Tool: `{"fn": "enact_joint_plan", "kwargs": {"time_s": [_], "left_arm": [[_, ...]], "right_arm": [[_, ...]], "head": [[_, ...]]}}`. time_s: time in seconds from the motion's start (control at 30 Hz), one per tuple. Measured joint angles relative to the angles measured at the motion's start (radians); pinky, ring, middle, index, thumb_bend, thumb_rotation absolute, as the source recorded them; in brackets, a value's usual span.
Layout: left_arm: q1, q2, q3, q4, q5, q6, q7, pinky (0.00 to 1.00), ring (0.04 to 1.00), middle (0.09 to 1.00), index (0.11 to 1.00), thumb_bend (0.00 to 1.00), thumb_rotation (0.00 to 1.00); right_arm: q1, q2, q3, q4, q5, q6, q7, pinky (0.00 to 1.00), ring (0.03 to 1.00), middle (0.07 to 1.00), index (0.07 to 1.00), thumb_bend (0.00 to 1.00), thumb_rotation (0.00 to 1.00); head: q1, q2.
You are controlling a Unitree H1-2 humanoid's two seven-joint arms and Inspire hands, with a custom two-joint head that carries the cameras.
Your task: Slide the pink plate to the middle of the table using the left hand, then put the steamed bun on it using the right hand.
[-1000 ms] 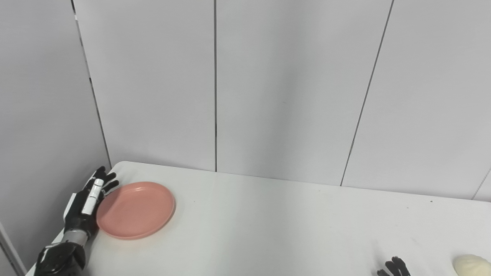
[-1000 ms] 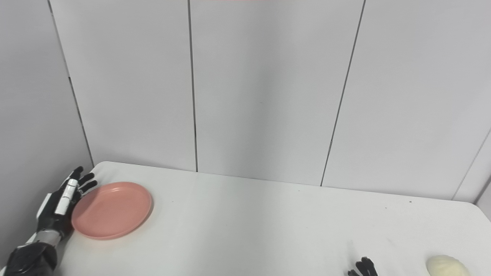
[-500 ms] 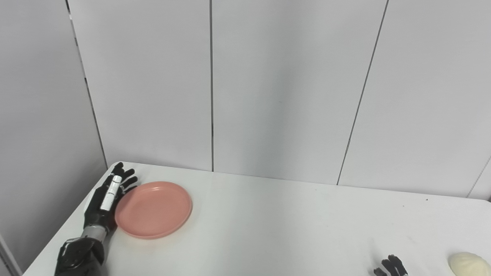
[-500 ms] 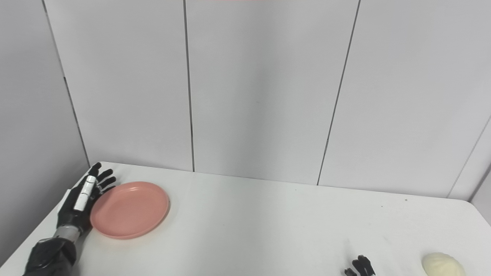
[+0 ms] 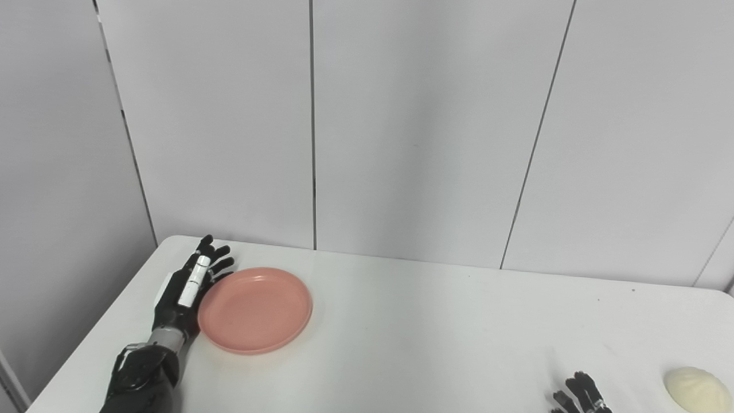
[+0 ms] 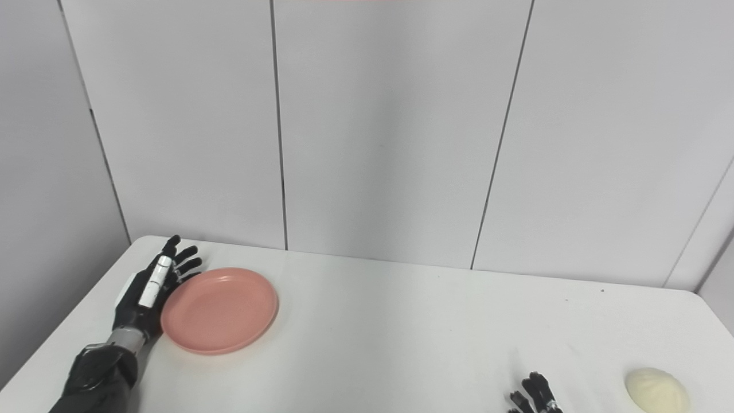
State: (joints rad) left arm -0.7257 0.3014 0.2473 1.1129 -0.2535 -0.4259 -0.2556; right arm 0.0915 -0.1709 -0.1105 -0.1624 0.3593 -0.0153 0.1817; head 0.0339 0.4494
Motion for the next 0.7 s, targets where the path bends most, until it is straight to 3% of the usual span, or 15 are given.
{"fn": "enact_joint_plan", "kwargs": {"time_s": [0.23,0.7], "left_arm": [[0.031,-0.055,-0.029,-0.124,0.025,0.087,0.064,0.77,0.829,0.836,0.941,0.77,0.80],[0.056,-0.129,-0.060,-0.263,0.047,0.206,0.171,0.74,0.809,0.827,0.932,0.79,0.82]], "right_arm": [[-0.002,0.010,0.000,-0.002,-0.019,0.000,-0.001,0.91,0.914,0.954,0.938,0.79,0.74],[0.001,0.042,0.012,-0.015,-0.050,0.000,-0.011,0.89,0.895,0.939,0.931,0.81,0.72]], "head": [[-0.019,0.006],[-0.088,0.018]]}}
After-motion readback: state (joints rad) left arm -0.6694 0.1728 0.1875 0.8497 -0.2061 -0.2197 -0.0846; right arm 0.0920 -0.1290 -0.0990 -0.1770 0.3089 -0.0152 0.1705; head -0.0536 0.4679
